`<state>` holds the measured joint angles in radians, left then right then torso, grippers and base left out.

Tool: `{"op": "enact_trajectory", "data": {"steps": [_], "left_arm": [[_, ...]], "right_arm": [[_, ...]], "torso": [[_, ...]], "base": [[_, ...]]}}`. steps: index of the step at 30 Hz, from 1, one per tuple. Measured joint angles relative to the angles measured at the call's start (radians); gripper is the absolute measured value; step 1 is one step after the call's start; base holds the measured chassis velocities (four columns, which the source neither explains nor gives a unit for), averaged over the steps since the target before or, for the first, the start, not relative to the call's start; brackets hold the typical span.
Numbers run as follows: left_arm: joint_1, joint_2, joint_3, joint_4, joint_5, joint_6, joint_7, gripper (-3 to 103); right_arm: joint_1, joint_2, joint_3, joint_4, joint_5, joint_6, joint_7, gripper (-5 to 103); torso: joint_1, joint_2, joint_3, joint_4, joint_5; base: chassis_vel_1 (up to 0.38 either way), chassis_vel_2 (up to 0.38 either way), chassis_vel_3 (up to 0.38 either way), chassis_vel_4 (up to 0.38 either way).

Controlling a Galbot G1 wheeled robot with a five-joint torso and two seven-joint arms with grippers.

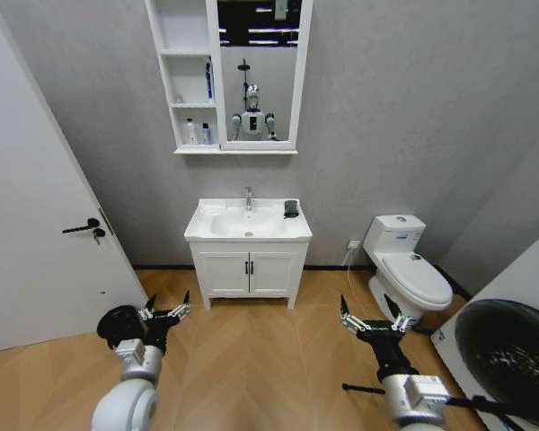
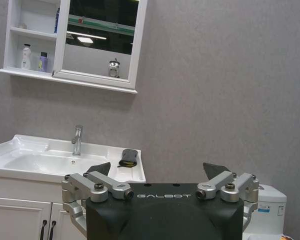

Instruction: Move facial cleanser and shampoo from washbasin to cabinet, then wipe washbasin with towel.

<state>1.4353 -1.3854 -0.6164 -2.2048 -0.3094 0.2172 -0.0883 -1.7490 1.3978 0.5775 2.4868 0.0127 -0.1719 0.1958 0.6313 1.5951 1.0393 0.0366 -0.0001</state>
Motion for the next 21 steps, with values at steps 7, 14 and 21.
{"op": "enact_trajectory", "data": {"steps": [7,14,21], "left_arm": [[0.001,-0.002,-0.001,0.003,-0.001,-0.010,0.000,100],[0.001,-0.002,-0.001,0.006,0.001,-0.013,0.000,100],[0.002,-0.003,-0.001,0.008,0.003,-0.015,0.000,100]], "right_arm": [[0.000,0.000,0.000,0.000,0.000,0.000,0.000,100],[0.000,0.000,0.000,0.000,0.000,0.000,0.000,100],[0.000,0.000,0.000,0.000,0.000,0.000,0.000,100]], "torso": [[0.000,0.000,0.000,0.0000,0.0000],[0.000,0.000,0.000,0.0000,0.0001],[0.000,0.000,0.000,0.0000,0.0002]], "base": [[0.000,0.000,0.000,0.000],[0.000,0.000,0.000,0.000],[0.000,0.000,0.000,0.000]]}}
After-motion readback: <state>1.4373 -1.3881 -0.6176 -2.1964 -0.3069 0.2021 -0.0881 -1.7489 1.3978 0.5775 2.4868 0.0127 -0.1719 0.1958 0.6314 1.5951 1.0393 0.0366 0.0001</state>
